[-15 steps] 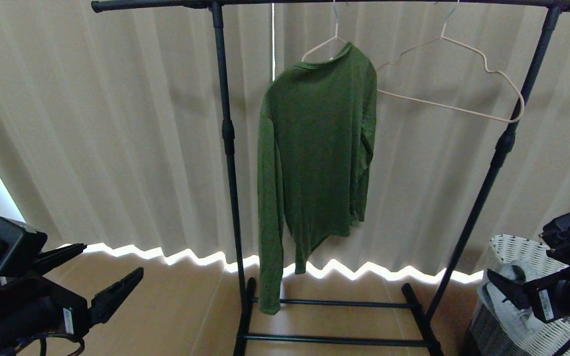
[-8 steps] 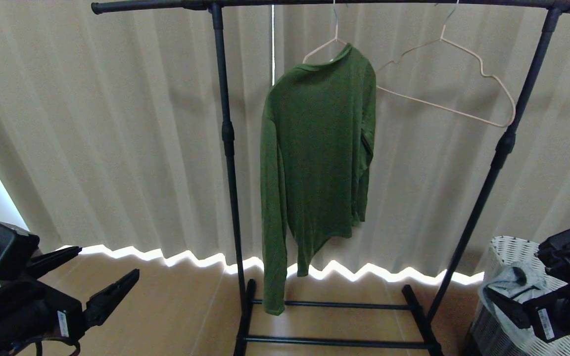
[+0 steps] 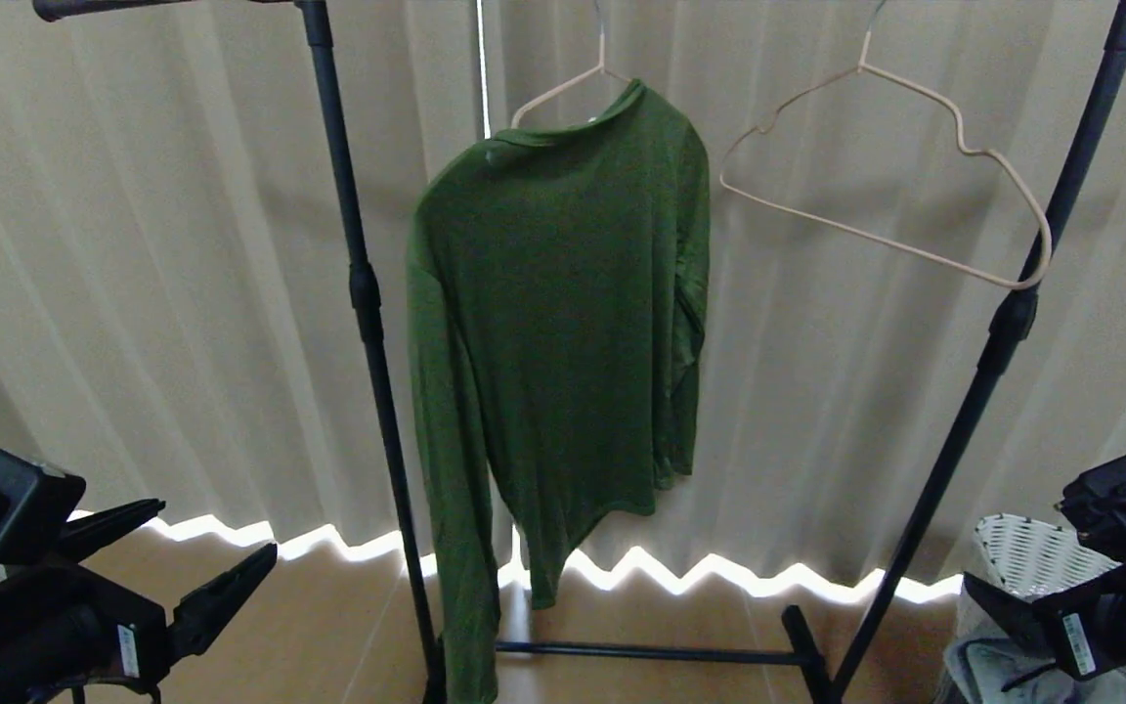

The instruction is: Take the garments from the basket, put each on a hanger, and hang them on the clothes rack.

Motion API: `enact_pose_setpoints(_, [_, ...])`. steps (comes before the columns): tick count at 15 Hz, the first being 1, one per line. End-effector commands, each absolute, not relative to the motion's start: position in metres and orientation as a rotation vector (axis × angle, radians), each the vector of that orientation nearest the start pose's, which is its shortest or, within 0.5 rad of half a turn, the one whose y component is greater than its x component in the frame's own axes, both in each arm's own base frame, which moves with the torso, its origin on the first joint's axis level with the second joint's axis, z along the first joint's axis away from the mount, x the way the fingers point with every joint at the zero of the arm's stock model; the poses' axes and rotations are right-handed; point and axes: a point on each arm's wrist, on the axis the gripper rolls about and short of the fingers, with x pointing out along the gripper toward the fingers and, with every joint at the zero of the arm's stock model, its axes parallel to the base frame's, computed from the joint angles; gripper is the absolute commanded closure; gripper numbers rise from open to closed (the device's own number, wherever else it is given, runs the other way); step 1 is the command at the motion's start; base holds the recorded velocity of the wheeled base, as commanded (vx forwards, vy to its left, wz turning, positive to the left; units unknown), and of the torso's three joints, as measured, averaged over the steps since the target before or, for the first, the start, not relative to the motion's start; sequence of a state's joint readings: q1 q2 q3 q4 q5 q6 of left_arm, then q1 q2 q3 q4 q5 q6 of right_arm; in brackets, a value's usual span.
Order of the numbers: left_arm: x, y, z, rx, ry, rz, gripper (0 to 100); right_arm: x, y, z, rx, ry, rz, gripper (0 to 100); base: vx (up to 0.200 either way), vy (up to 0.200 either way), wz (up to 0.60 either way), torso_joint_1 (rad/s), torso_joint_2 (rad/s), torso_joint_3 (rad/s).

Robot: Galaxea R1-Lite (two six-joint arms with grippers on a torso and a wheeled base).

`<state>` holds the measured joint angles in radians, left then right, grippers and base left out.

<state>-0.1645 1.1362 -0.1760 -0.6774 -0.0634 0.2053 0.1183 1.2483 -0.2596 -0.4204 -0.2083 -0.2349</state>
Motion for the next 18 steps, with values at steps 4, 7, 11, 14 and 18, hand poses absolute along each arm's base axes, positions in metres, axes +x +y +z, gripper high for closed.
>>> enact_pose_setpoints(4, [0.1301, -0.0236, 0.1417, 0.220, 0.262, -0.259, 0, 0.1472, 0.0127, 0.1278, -0.321, 0.553, -0.027, 0, 0.000, -0.050, 0.00, 0.001, 0.00, 0.001])
enact_pose_setpoints(7, [0.1281, -0.0235, 0.1422, 0.223, 0.256, -0.260, 0, 0.1452, 0.0124, 0.1301, -0.319, 0.538, -0.032, 0, 0.000, 0.000, 0.00, 0.000, 0.00, 0.000])
enact_pose_setpoints(11, [0.1244, -0.0228, 0.1378, 0.237, 0.266, -0.263, 0, 0.1451, 0.0119, 0.1309, -0.320, 0.534, -0.036, 0, -0.100, 0.000, 0.00, -0.001, 0.00, -0.001])
enact_pose_setpoints(14, [0.1237, -0.0227, 0.1383, 0.237, 0.262, -0.263, 0, 0.1453, 0.0119, 0.1313, -0.319, 0.532, -0.036, 0, -0.200, 0.000, 0.00, 0.006, 0.01, 0.004])
enact_pose_setpoints(18, [0.1227, -0.0225, 0.1381, 0.238, 0.260, -0.263, 0, 0.1457, 0.0117, 0.1302, -0.322, 0.542, -0.038, 0, -0.050, 0.000, 0.00, -0.002, 0.00, 0.002])
